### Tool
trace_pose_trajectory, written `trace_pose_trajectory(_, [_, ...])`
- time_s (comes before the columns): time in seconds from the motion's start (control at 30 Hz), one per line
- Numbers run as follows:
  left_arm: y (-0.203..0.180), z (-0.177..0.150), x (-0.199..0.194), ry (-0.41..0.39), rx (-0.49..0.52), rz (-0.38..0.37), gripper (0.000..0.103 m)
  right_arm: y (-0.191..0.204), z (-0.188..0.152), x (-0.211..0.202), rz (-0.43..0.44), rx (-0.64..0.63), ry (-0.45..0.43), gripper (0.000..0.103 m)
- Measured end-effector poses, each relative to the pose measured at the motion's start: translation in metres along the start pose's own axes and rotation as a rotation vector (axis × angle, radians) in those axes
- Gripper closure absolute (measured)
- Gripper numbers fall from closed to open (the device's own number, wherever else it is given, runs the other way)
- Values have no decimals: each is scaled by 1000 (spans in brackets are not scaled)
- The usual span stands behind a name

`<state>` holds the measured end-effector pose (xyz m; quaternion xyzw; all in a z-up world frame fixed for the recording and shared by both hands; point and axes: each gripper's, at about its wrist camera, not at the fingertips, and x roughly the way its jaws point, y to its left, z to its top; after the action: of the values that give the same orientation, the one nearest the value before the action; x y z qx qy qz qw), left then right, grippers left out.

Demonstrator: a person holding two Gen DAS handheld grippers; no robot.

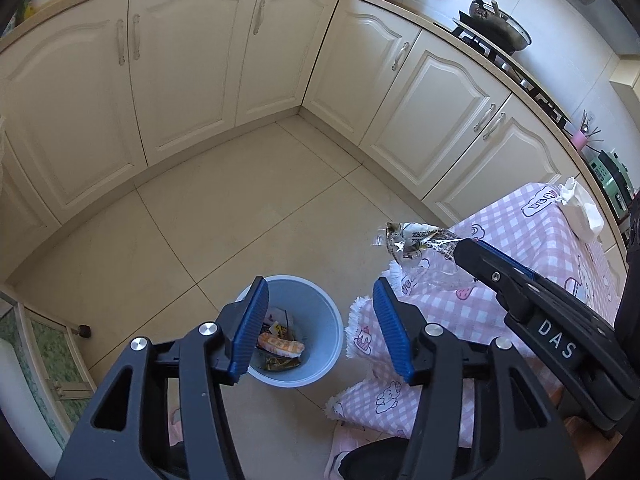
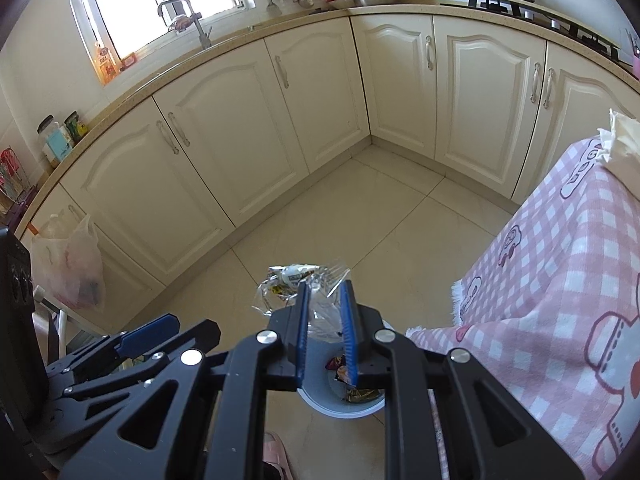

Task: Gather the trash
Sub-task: 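Carry the bread bag and clear wrapper over the bucket and open both tools, then return to the table and grasp the white tissue with the right tool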

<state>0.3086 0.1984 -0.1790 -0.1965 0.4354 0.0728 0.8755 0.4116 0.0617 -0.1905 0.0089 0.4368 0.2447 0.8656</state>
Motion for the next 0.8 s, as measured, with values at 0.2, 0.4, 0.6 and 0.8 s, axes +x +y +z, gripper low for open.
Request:
trace_pose_trajectory(0.2, [4,1,-7,-19,-5,20,47,4,1,0,11,-9,-4,88])
trace_pose_trajectory(0.4, [5,5,-15,-49,-17,37,40,8,7,1,33,-7,-27,83])
trace_pose_trajectory(0.6, [3,9,-21,-75,-7,54,33,13,17,0,48,-11,-43,67])
trace_pose_trajectory(0.8, [-5,12,-32,-102,7,56,30,5,19,-17,20,-11,-74,67])
